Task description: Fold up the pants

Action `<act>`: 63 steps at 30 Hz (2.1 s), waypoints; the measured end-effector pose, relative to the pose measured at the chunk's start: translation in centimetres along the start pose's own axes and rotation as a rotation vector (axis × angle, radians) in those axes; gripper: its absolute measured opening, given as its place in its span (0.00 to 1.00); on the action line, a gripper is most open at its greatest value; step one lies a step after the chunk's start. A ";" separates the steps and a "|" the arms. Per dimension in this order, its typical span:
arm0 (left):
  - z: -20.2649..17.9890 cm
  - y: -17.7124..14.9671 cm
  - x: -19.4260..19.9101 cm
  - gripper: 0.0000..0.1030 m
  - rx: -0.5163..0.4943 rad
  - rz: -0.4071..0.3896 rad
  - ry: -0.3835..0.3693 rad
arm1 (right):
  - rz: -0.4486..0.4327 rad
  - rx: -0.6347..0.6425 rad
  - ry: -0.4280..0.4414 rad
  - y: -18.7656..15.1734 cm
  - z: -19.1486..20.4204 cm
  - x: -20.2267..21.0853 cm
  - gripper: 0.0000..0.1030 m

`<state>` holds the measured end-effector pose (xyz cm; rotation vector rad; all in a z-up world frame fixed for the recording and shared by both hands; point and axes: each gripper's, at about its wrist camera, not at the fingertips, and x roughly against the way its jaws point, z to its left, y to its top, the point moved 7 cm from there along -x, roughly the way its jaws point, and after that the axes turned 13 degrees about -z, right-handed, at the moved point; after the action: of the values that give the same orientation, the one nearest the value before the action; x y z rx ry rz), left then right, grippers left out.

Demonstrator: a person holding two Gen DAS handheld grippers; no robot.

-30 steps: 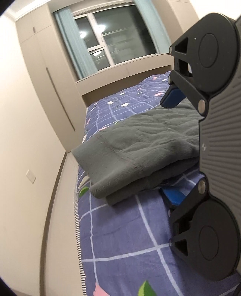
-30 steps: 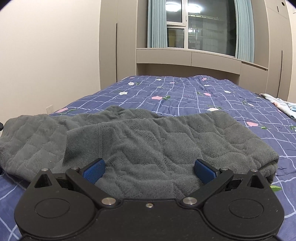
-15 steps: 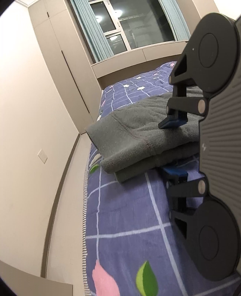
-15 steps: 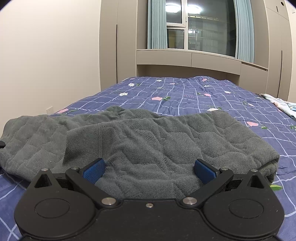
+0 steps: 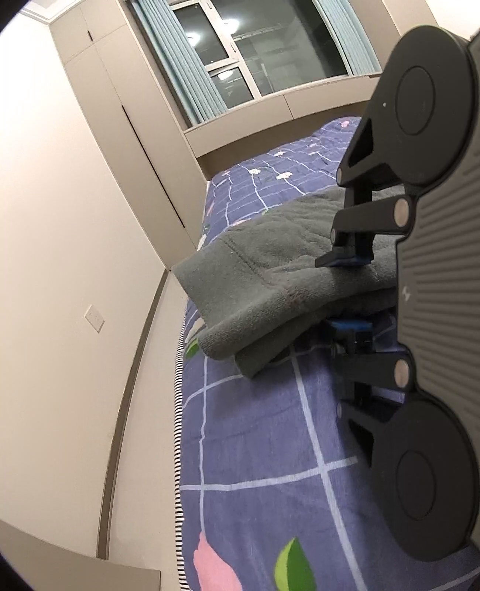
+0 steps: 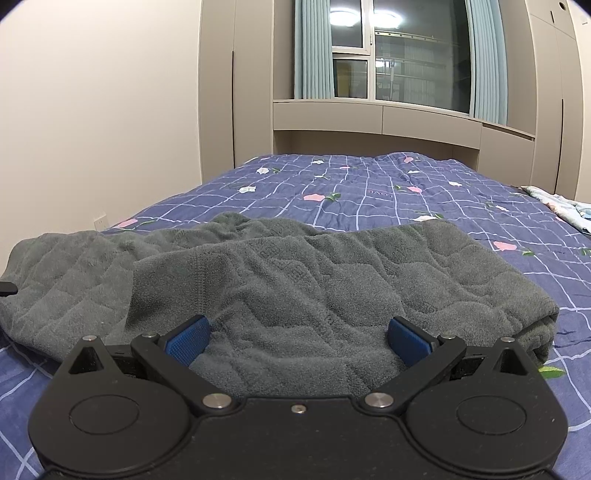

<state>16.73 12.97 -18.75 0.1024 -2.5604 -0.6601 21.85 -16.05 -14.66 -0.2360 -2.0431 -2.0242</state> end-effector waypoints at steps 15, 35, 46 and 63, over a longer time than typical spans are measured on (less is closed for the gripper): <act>-4.1 0.6 0.9 0.16 -0.104 -0.067 -0.122 | -0.002 -0.012 0.006 0.3 0.0 0.1 1.00; -27.4 -10.3 8.4 0.13 -0.674 0.087 -0.788 | -0.134 -0.036 -0.148 3.2 -10.6 7.6 1.00; -28.7 -27.1 7.5 0.14 -1.050 0.415 -0.706 | -0.102 -0.128 -0.302 0.2 -17.6 11.7 1.00; -27.5 -24.9 7.5 0.96 -0.959 0.532 -0.685 | -0.081 -0.127 -0.306 -0.4 -17.8 11.9 1.00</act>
<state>22.13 -22.37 -6.23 -1.2437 -2.3285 -1.8008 11.53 -34.59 -11.53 -0.5249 -2.1264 -2.2920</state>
